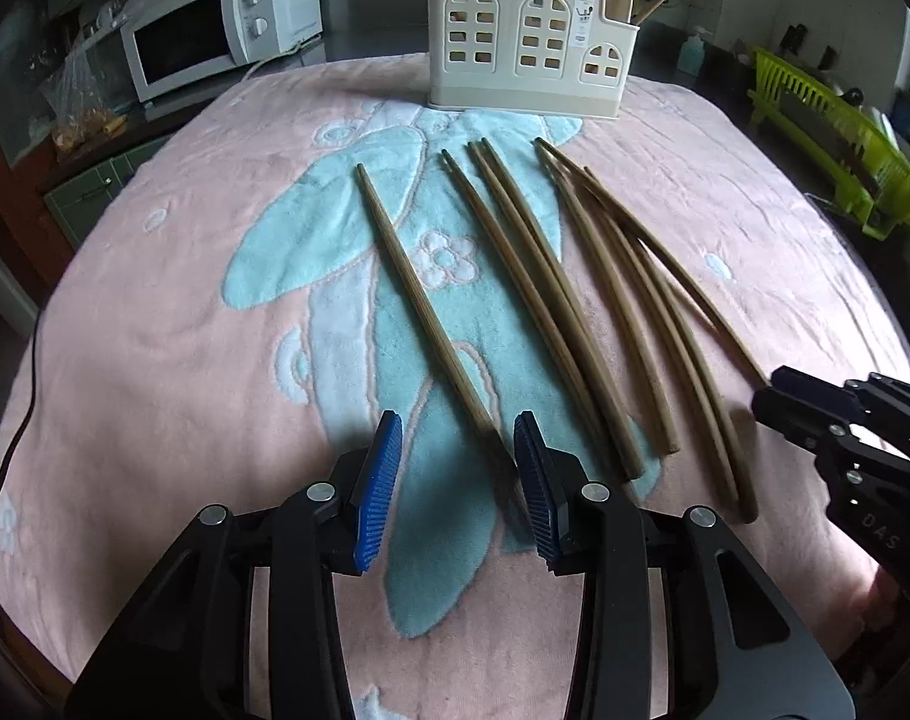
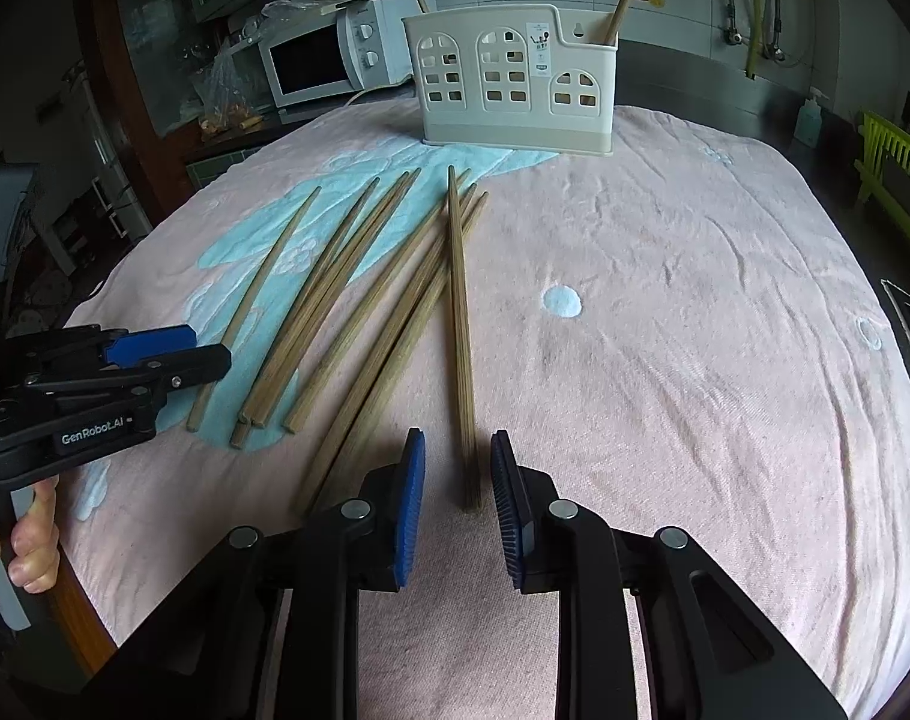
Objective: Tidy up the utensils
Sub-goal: 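Close the left tool on a chopstick while the right tool grasps another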
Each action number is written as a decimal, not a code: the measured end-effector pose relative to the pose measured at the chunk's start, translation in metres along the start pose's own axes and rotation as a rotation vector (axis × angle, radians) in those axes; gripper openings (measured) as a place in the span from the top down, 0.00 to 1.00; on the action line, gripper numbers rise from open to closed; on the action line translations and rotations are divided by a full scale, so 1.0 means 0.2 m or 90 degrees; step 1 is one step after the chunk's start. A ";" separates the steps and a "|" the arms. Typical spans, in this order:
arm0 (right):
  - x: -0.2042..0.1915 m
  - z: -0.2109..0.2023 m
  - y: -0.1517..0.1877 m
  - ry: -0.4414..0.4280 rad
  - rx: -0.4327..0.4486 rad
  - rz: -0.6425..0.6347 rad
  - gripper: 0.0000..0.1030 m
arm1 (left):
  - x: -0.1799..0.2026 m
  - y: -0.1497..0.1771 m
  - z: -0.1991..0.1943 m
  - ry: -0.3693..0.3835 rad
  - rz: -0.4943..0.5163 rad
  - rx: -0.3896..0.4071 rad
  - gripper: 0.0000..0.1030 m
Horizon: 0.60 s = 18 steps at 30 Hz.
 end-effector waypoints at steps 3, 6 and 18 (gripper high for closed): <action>0.01 0.01 -0.01 0.002 -0.001 0.004 0.82 | 0.01 0.00 0.01 0.007 -0.007 0.002 0.62; 0.01 0.01 -0.02 0.003 -0.002 0.008 0.84 | 0.05 0.00 0.02 0.012 0.000 0.005 0.70; 0.02 0.00 -0.02 0.033 0.001 0.000 0.93 | -0.01 -0.01 0.01 0.013 0.024 -0.003 0.91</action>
Point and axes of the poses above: each gripper's, at about its wrist camera, not at the fingertips, and z roughly the way its jaws point, x to its right, y to its underside, the point moved 8 cm from there along z, roughly the way its jaws point, and after that the axes turned 11 degrees about -x, right-handed, at the moved point
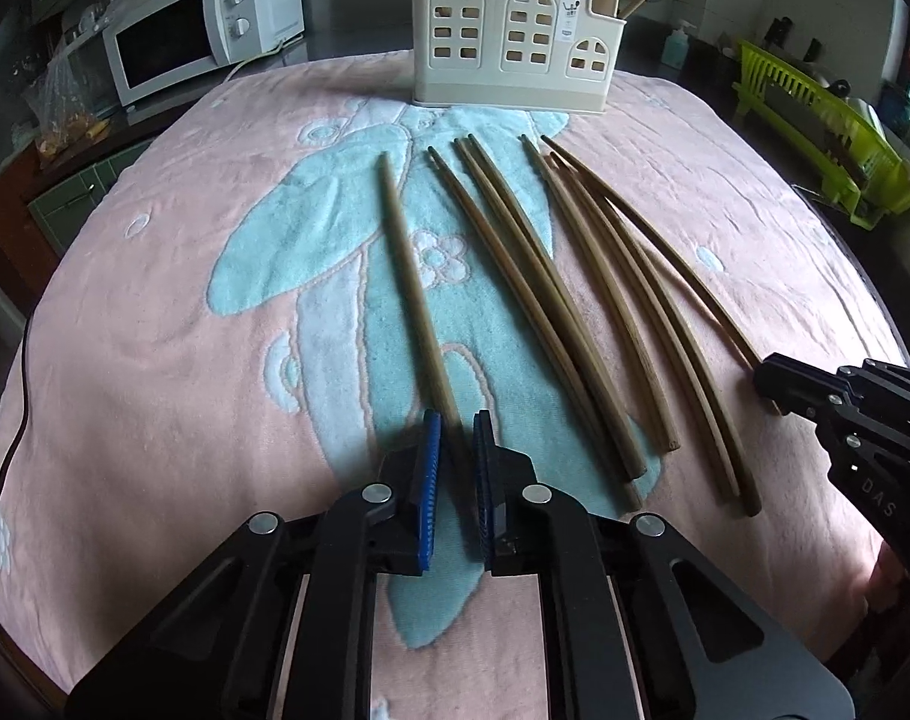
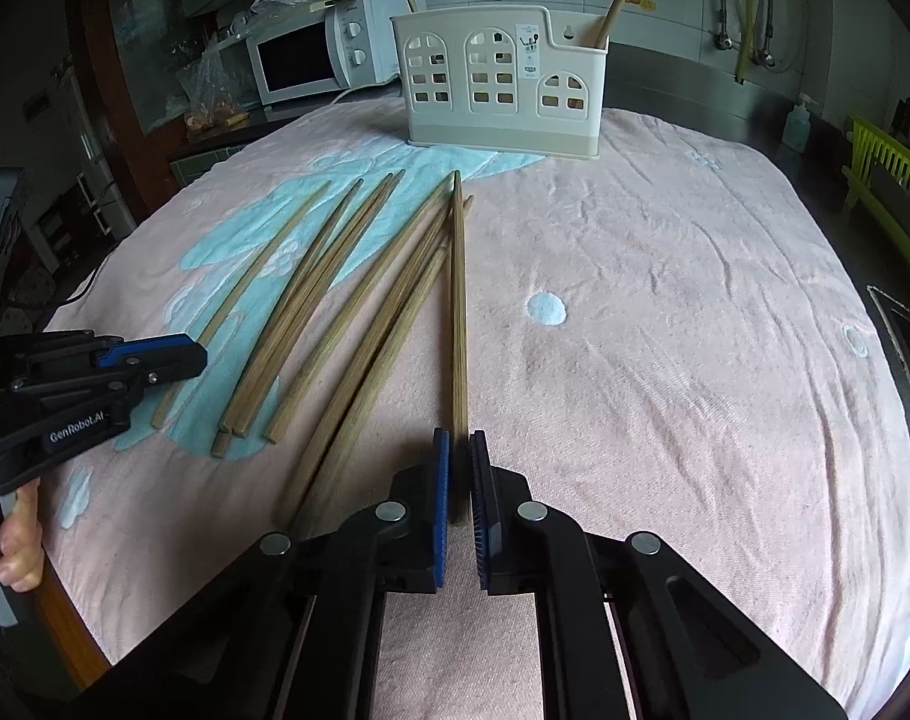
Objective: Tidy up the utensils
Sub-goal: 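Close the left tool on a chopstick while the right tool grasps another, then lift both chopsticks and carry them toward the white utensil holder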
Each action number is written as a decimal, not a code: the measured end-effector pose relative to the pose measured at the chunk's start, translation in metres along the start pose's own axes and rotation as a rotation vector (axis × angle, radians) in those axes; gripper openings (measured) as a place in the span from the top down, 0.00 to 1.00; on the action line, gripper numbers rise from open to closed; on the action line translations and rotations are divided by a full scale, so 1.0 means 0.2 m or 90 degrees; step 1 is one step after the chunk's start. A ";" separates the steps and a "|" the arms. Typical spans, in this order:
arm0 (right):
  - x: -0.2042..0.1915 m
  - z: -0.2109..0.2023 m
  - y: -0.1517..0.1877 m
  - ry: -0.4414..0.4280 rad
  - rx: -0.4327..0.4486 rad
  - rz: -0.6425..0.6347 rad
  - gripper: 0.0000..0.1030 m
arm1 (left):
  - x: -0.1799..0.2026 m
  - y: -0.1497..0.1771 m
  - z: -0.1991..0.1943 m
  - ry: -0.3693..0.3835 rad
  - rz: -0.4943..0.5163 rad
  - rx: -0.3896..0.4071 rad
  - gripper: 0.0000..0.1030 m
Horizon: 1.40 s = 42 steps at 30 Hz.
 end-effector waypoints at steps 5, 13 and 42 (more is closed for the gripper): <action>0.00 -0.05 -0.01 0.004 0.019 -0.001 0.94 | -0.04 0.01 0.00 0.029 -0.009 0.000 0.91; -0.02 -0.13 -0.06 0.002 0.048 0.000 0.94 | -0.03 0.00 0.00 0.032 -0.004 -0.010 0.88; -0.09 -0.57 -0.41 -0.021 0.212 -0.001 0.94 | -0.14 -0.23 -0.37 0.048 0.009 0.185 0.95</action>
Point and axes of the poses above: each gripper's, at about its wrist camera, not at the fingertips, and z roughly the way its jaws point, x to its right, y to its underside, the point moved 8 cm from there along z, roughly the way its jaws point, and after that the axes turned 11 degrees about -x, right-handed, at the moved point
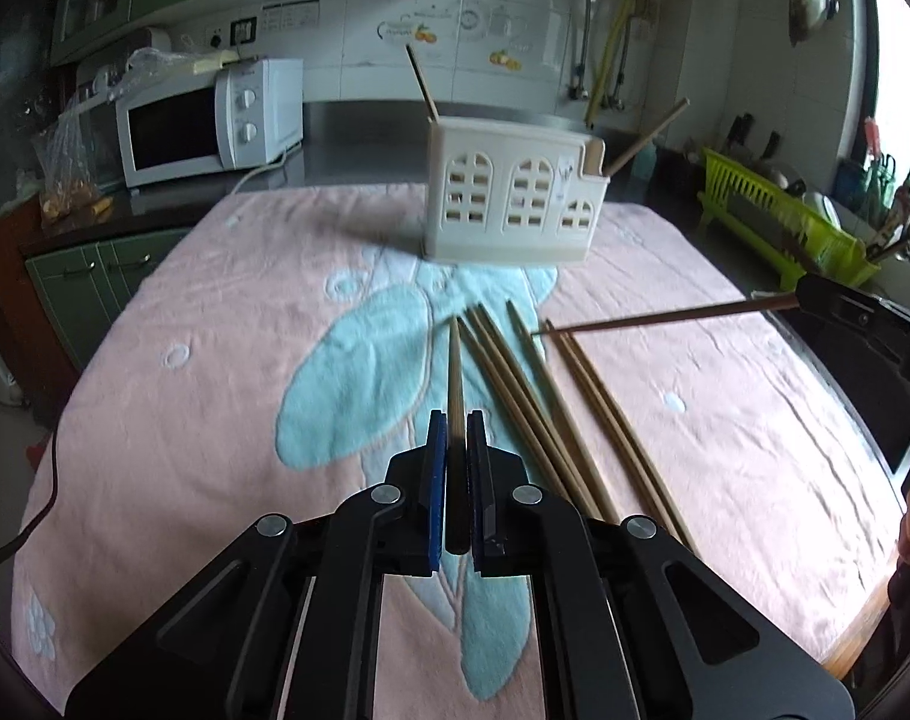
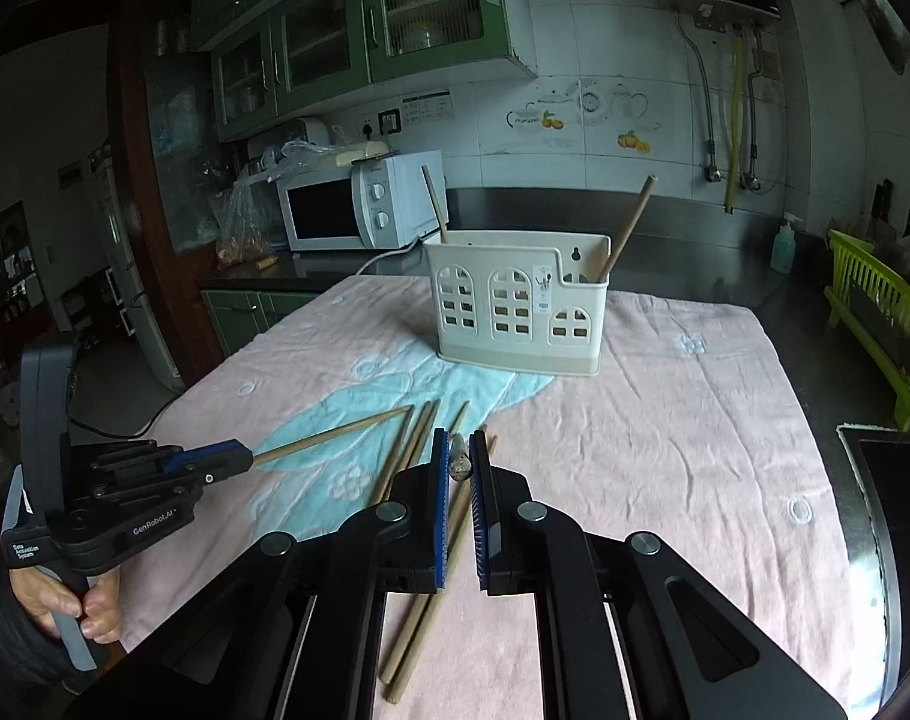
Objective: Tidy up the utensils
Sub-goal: 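Lift both chopsticks and carry them toward the white utensil holder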
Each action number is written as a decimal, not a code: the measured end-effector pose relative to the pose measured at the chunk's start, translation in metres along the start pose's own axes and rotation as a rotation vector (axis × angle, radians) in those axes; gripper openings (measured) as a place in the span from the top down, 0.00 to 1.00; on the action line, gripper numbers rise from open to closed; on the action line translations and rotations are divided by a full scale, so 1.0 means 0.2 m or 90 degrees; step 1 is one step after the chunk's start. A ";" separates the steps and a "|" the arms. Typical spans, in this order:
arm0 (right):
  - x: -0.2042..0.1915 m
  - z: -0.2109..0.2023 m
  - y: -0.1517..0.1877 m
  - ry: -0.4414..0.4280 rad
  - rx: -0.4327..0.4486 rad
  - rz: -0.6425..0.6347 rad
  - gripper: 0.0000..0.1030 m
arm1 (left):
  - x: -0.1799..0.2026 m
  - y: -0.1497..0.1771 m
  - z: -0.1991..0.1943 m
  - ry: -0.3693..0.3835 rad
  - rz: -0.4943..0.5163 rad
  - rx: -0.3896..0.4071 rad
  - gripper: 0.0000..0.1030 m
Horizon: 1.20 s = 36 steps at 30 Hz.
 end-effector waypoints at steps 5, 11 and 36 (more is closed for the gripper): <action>-0.02 0.01 -0.06 -0.001 0.010 -0.005 0.94 | 0.00 -0.08 -0.03 0.005 0.004 0.038 0.95; -0.03 0.01 -0.10 0.003 0.017 -0.013 0.94 | 0.03 -0.13 -0.06 0.012 0.031 0.065 0.95; -0.04 0.02 -0.11 0.004 0.018 -0.021 0.94 | 0.05 -0.20 -0.11 0.038 0.048 0.095 0.95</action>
Point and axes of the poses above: each gripper's, at about its wrist camera, not at the fingertips, and z roughly the way its jaws point, x to its right, y to its underside, the point moved 8 cm from there along z, roughly the way its jaws point, and after that the axes turned 11 degrees about -x, right-handed, at the moved point
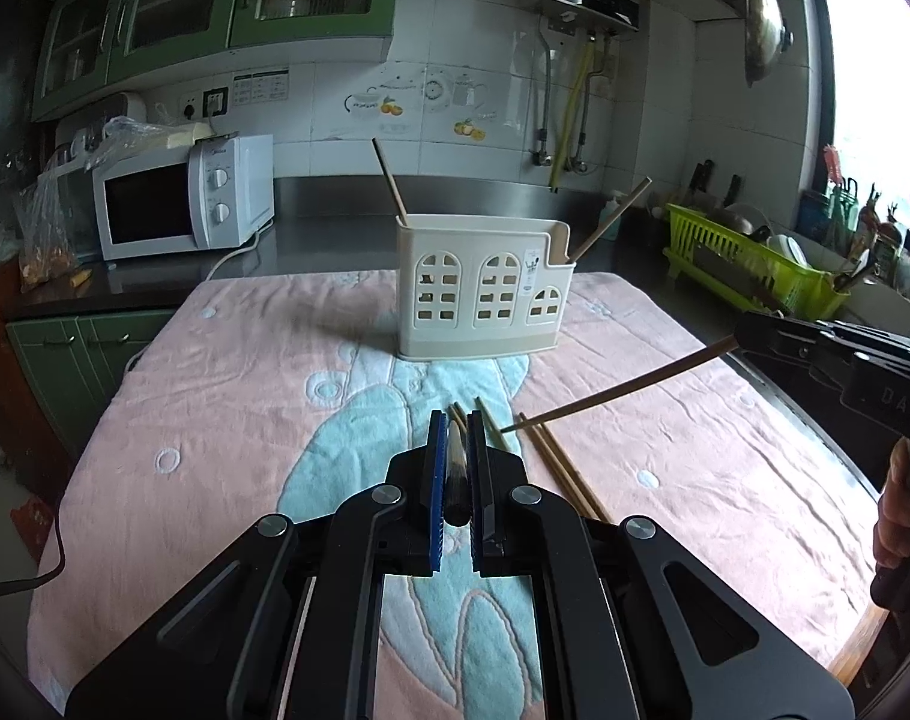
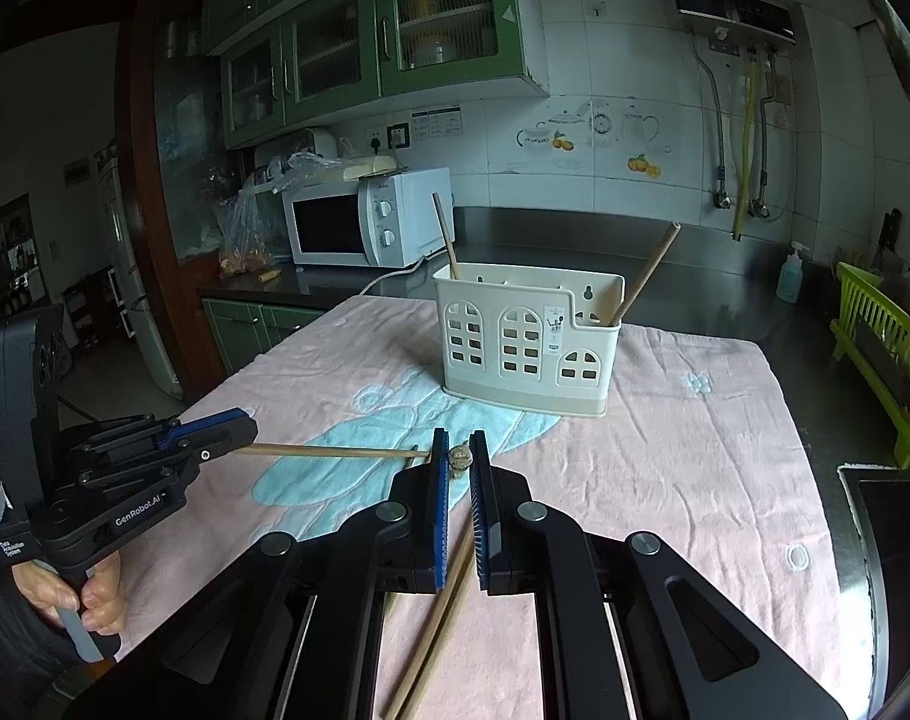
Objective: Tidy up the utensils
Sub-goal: 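Lift both chopsticks and carry them toward the white utensil holder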
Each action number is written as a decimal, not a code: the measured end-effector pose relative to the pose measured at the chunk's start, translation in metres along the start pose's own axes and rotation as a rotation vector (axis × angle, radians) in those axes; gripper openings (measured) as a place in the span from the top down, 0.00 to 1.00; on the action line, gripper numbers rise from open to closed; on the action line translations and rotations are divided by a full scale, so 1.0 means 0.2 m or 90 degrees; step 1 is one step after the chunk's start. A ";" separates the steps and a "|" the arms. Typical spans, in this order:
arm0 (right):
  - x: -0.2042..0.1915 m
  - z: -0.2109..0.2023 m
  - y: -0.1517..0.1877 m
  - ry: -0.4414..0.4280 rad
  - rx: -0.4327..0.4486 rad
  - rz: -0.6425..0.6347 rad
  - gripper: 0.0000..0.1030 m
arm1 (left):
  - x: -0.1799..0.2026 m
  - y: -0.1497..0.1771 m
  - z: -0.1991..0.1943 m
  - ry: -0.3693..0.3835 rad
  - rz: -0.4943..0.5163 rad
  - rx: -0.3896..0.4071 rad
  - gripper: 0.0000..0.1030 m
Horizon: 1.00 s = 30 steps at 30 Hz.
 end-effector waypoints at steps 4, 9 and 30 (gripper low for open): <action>0.00 -0.01 -0.04 -0.001 0.007 -0.005 0.94 | 0.01 -0.08 -0.02 0.014 0.005 0.006 0.95; 0.02 -0.02 -0.12 -0.006 0.012 -0.007 0.94 | 0.02 -0.23 -0.01 0.032 0.012 -0.003 0.95; 0.19 -0.08 -0.49 -0.009 0.027 -0.028 0.94 | 0.08 -0.78 -0.05 0.048 0.036 0.053 0.95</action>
Point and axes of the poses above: each gripper's, at about its wrist camera, not at the fingertips, and z roughly the way its jaws point, x to its right, y to its underside, the point moved 8 cm from there along z, roughly the way its jaws point, and after that the axes turned 11 degrees about -x, right-handed, at the moved point
